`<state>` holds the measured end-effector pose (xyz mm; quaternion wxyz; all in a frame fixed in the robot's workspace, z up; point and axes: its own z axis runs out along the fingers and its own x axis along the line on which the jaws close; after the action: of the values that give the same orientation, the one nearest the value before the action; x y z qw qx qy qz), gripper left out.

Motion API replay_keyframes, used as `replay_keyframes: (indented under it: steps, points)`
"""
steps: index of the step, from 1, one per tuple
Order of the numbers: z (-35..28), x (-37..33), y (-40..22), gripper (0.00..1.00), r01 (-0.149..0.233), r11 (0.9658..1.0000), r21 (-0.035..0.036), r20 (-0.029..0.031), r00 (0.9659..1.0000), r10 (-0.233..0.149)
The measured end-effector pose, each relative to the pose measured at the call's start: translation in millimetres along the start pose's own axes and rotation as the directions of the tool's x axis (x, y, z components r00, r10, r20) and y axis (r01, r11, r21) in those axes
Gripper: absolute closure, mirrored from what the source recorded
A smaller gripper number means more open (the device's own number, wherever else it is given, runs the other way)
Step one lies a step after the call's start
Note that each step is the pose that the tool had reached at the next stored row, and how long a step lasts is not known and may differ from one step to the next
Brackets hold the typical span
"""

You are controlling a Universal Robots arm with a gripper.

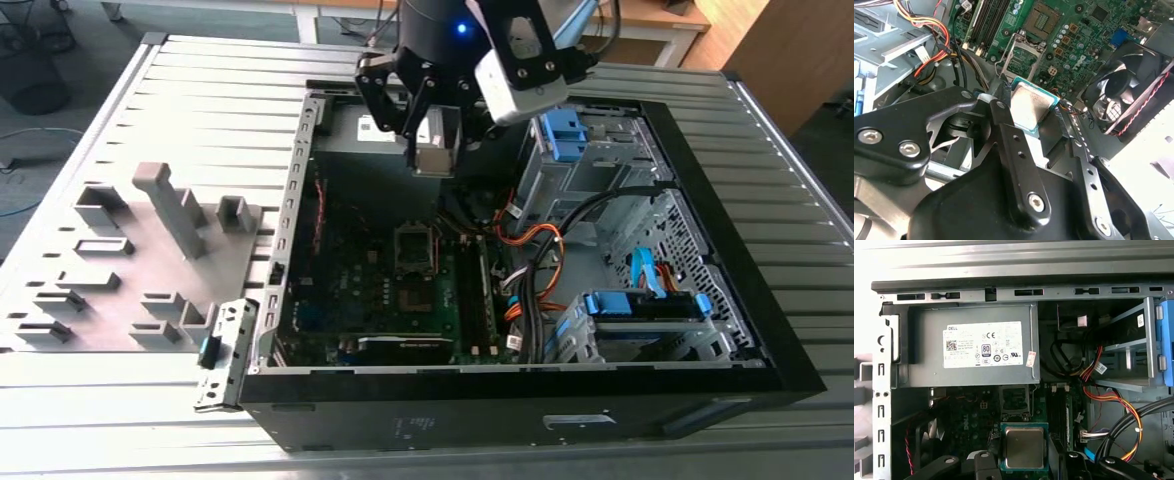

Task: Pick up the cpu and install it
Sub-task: 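Pick up the cpu and move it towards the insertion slot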

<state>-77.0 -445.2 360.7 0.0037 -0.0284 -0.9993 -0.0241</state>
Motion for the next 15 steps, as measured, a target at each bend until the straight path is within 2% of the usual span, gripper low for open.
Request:
replay_keyframes:
  steps: [9,15]
  points:
    - [11.7,3.4,-0.9,0.53,0.000,1.0000,0.0000,0.0003,1.0000,0.000]
    - [13.6,3.3,-2.6,0.53,0.000,1.0000,0.0002,0.0003,1.0000,0.000]
